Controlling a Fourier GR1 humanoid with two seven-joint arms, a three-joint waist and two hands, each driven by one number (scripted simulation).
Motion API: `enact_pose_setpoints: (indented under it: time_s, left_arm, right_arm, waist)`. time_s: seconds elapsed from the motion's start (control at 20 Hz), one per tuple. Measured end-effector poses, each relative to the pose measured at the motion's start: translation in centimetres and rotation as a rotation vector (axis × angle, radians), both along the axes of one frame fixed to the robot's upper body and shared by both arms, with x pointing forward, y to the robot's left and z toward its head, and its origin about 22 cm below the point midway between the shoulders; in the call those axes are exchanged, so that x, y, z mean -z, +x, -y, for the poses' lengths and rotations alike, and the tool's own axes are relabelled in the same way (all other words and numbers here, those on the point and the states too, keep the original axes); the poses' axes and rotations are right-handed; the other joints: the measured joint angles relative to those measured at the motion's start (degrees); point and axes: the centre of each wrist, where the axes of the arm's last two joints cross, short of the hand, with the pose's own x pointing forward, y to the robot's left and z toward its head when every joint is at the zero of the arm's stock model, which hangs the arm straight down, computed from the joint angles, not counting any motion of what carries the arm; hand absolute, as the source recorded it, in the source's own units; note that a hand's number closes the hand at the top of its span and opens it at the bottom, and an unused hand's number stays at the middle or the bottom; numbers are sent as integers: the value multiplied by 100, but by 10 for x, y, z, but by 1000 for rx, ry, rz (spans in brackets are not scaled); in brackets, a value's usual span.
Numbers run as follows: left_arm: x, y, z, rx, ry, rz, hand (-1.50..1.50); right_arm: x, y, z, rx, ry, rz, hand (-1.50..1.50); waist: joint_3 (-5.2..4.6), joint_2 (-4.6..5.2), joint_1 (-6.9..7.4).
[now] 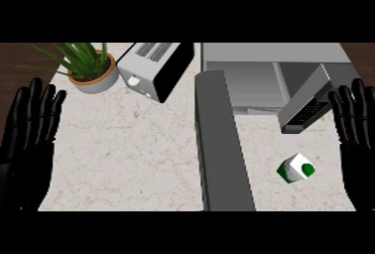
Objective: Pick up the milk, place it into the microwave and close the microwave
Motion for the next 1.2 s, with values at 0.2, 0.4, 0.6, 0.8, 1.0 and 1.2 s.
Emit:
enact_pose_setpoints:
  time_s: [0.2,0.4,0.6,0.8,1.0,1.2]
  left_arm:
    - [-2,0,-8,-40,5,8,-150]
    - [13,6,-18,-73,-43,-74,-150]
    - [29,-3,-23,-95,-101,-148,-150]
    - [37,-21,-20,-97,-119,-180,-150]
    - [47,-36,-21,-96,-131,-192,-150]
    - [54,-51,-22,-98,-133,-193,-150]
  right_arm:
    - [7,-14,7,-100,-12,8,-150]
    - [21,-19,6,-297,28,-52,-150]
    - [31,-35,16,-451,99,-108,-150]
    - [35,-56,21,-513,127,-130,-150]
    - [48,-69,26,-496,135,-136,-150]
    - [49,-76,26,-429,113,-120,-150]
  waist:
    - [-30,148,-80]
    - [-38,216,-89]
    - [-43,225,-113]
    - [-47,226,-119]
    - [-48,229,-118]
    - [-48,230,-112]
